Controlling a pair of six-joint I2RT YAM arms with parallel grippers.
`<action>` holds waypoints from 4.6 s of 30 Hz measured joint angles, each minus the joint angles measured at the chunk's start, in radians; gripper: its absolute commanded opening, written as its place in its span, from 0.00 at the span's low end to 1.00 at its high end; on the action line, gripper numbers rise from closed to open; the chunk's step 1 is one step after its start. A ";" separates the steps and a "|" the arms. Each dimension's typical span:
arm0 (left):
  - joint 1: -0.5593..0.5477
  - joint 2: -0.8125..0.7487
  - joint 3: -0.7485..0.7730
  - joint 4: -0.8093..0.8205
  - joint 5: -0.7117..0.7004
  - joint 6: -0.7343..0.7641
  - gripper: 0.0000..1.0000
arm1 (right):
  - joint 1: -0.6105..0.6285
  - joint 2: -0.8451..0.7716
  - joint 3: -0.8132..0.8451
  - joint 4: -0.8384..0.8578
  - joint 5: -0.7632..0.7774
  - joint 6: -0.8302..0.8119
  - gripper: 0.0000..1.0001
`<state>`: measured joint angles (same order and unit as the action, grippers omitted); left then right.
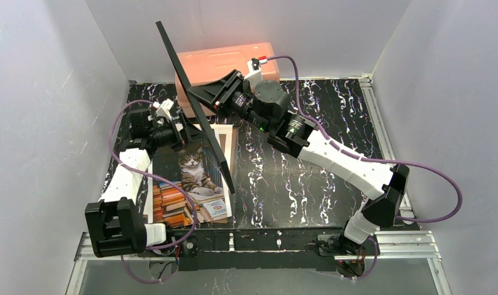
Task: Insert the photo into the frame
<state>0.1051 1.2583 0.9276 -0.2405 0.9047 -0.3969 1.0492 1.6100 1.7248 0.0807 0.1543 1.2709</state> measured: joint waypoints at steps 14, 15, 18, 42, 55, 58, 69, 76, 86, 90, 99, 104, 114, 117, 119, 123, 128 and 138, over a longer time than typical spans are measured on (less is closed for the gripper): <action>-0.075 0.030 -0.153 0.222 -0.082 -0.136 0.81 | 0.000 0.000 -0.014 0.085 -0.012 0.068 0.01; -0.075 0.030 -0.153 0.240 -0.082 -0.143 0.76 | 0.000 0.000 -0.017 0.089 -0.012 0.070 0.01; -0.075 0.030 -0.153 0.274 -0.082 -0.163 0.53 | 0.000 0.000 -0.038 0.108 -0.011 0.077 0.01; -0.045 -0.093 -0.145 0.028 -0.296 0.040 0.02 | -0.071 -0.334 -0.167 -0.383 0.183 -0.166 0.40; -0.047 -0.097 -0.135 0.007 -0.231 0.038 0.00 | -0.154 -0.364 -0.264 -0.576 0.106 -0.229 0.40; -0.049 -0.097 -0.133 0.004 -0.211 0.050 0.00 | -0.160 -0.387 -0.264 -0.629 0.133 -0.259 0.42; -0.213 -0.095 -0.125 -0.050 -0.160 0.085 0.00 | -0.171 -0.437 -0.385 -0.789 0.385 -0.444 0.78; -0.297 -0.095 -0.126 -0.066 -0.177 0.056 0.00 | -0.202 -0.321 -0.513 -0.855 0.517 -0.517 0.79; -0.347 -0.069 -0.145 -0.020 -0.319 -0.044 0.00 | -0.289 -0.354 -0.735 -0.872 0.511 -0.488 0.81; -0.363 -0.014 -0.142 -0.018 -0.378 -0.087 0.00 | -0.290 -0.372 -0.819 -0.839 0.451 -0.460 0.78; -0.386 0.038 -0.114 -0.018 -0.420 -0.118 0.00 | -0.292 -0.327 -0.996 -0.721 0.331 -0.418 0.56; -0.396 0.038 -0.115 -0.022 -0.434 -0.108 0.00 | -0.327 -0.286 -1.005 -0.665 0.317 -0.428 0.48; -0.420 0.063 -0.113 -0.037 -0.468 -0.106 0.00 | -0.441 -0.203 -0.977 -0.547 0.277 -0.503 0.44; -0.429 0.082 -0.108 -0.042 -0.477 -0.109 0.00 | -0.472 -0.180 -0.963 -0.519 0.265 -0.525 0.43; -0.439 0.102 -0.094 -0.052 -0.480 -0.109 0.01 | -0.491 -0.174 -0.959 -0.511 0.257 -0.537 0.43; -0.470 0.183 -0.029 -0.071 -0.482 -0.100 0.02 | -0.528 -0.174 -0.959 -0.508 0.260 -0.547 0.43; -0.509 0.270 0.019 -0.071 -0.498 -0.087 0.07 | -0.569 -0.174 -0.956 -0.522 0.268 -0.566 0.43; -0.571 0.389 0.076 -0.081 -0.515 -0.045 0.13 | -0.645 -0.162 -0.945 -0.537 0.260 -0.600 0.42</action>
<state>-0.4664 1.6474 1.0039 -0.3218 0.3893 -0.4419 0.4038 1.4479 0.7799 -0.4564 0.4145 0.6704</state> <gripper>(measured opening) 0.238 0.422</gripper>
